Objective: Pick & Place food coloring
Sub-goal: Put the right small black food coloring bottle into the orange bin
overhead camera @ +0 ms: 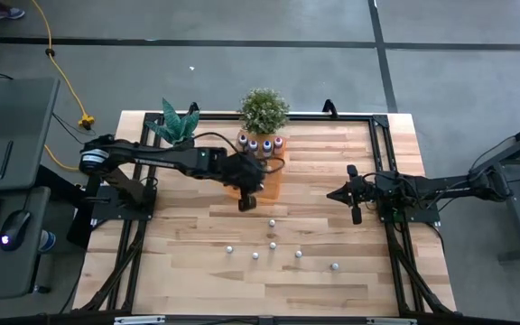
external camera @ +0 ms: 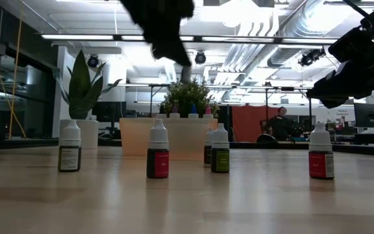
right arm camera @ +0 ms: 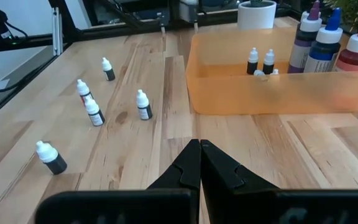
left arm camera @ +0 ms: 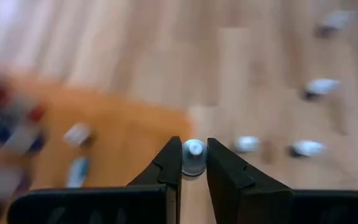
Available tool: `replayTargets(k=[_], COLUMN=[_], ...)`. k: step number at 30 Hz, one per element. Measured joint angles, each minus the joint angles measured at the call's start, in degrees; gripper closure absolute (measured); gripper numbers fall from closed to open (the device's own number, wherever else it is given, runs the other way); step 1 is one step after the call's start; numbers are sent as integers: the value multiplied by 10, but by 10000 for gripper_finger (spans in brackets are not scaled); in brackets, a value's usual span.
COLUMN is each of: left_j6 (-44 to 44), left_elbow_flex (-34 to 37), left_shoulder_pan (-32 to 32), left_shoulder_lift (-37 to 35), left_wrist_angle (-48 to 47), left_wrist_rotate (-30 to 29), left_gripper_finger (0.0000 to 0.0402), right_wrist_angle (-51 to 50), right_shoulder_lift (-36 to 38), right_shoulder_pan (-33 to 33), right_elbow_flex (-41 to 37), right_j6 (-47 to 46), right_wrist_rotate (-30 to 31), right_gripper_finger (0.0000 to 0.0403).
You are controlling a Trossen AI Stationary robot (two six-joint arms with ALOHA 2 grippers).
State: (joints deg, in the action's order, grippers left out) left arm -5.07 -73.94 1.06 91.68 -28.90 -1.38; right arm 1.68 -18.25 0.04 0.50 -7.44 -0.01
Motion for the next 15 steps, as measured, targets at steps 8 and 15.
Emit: replayTargets(k=[8, 15], left_j6=[-182, -298], left_elbow_flex=[40, 53], left_shoulder_pan=[27, 35], left_shoulder_lift=[-12, -12], left_wrist_angle=[5, 19], left_wrist_rotate=[-120, -221], left_gripper_finger=[362, 362], right_wrist_angle=[1, 1], right_shoulder_lift=[-8, -8], right_shoulder_pan=[0, 0], right_elbow_flex=[0, 0], right_j6=[0, 0], right_wrist_rotate=[0, 0], right_gripper_finger=[402, 402])
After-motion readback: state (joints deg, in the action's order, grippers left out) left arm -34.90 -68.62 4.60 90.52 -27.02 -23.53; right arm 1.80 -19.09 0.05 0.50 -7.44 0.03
